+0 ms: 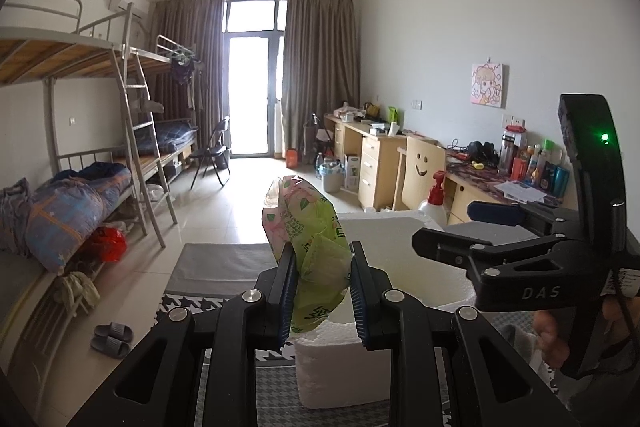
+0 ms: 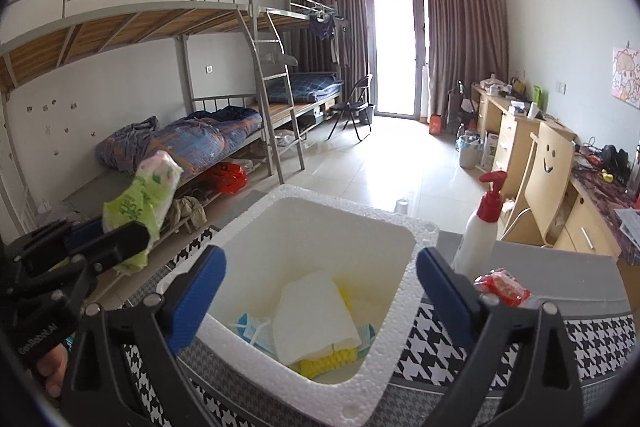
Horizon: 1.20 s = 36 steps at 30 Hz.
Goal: Organize soft objects
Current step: 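Withdraw the right tool from the box while the left tool holds the floral packet above it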
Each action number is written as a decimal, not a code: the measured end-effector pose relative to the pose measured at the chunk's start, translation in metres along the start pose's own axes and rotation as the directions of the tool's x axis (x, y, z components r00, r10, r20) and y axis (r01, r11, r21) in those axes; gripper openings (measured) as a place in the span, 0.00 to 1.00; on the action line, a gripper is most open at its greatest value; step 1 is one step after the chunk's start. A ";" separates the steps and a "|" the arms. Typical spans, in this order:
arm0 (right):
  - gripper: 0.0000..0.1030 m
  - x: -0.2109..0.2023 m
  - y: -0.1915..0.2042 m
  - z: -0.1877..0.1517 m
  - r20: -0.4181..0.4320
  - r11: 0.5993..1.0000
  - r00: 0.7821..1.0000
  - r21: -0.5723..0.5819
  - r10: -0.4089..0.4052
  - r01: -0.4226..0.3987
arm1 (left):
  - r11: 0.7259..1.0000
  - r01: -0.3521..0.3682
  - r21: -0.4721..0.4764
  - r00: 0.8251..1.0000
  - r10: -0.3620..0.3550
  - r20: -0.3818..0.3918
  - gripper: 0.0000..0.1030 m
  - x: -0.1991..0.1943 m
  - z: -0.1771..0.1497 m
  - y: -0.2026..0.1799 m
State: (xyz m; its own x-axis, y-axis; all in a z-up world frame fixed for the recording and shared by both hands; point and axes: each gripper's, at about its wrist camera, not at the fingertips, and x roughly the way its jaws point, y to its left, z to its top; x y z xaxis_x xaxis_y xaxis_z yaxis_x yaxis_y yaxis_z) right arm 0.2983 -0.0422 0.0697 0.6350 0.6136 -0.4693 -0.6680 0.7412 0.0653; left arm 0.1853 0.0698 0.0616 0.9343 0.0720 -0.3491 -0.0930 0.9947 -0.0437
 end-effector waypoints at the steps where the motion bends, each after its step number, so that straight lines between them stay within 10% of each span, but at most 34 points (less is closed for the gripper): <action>1: 0.95 -0.001 -0.002 0.000 0.001 1.000 1.000 0.003 -0.003 0.003 | 1.000 0.003 0.000 1.000 -0.003 0.000 0.25 0.001 0.001 0.000; 36: 0.95 -0.047 -0.047 -0.032 0.036 0.992 0.995 0.090 -0.096 0.092 | 0.992 0.118 0.045 0.992 -0.116 -0.048 0.25 0.026 0.008 -0.017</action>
State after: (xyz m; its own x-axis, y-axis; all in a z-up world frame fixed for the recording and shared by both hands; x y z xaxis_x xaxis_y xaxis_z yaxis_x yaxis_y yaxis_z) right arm 0.2876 -0.1150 0.0608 0.7095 0.5493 -0.4413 -0.5689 0.8162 0.1012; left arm 0.2141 0.0557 0.0605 0.9213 -0.0476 -0.3859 0.0337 0.9985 -0.0427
